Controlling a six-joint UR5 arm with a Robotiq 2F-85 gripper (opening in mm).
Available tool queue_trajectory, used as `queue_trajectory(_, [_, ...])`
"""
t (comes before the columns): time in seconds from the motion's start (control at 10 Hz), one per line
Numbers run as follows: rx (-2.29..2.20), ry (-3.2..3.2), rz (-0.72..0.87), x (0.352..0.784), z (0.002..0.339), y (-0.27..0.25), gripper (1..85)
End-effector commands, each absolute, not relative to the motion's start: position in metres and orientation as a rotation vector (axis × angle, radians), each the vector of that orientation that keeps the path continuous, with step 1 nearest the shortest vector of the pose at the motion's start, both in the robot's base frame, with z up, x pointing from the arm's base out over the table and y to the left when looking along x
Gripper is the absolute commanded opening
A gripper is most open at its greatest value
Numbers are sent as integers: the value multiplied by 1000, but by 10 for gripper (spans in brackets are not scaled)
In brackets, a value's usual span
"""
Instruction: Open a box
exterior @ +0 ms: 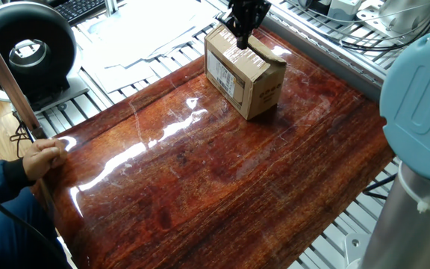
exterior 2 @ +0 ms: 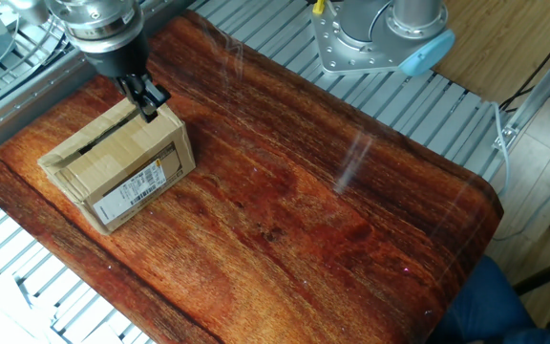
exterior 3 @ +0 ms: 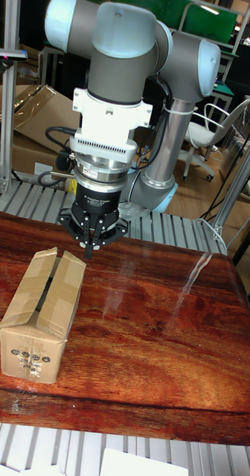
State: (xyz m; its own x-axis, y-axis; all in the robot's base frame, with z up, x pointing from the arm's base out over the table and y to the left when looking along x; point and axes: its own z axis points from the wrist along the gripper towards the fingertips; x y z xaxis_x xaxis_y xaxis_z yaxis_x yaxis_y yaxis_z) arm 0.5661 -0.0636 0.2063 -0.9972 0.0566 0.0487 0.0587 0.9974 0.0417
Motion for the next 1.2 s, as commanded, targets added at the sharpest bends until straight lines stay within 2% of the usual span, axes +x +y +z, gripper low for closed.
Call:
queue_trajectory(0.0, [-52,-3089,-71,572,203,-66,10])
queue_trajectory(0.4, [63,-3079,-46,606,184,-93,10])
queue_trajectory(0.6, [101,-3064,-57,613,186,-104,10])
queue_trajectory(1.1, [129,-3074,-43,625,160,-111,10])
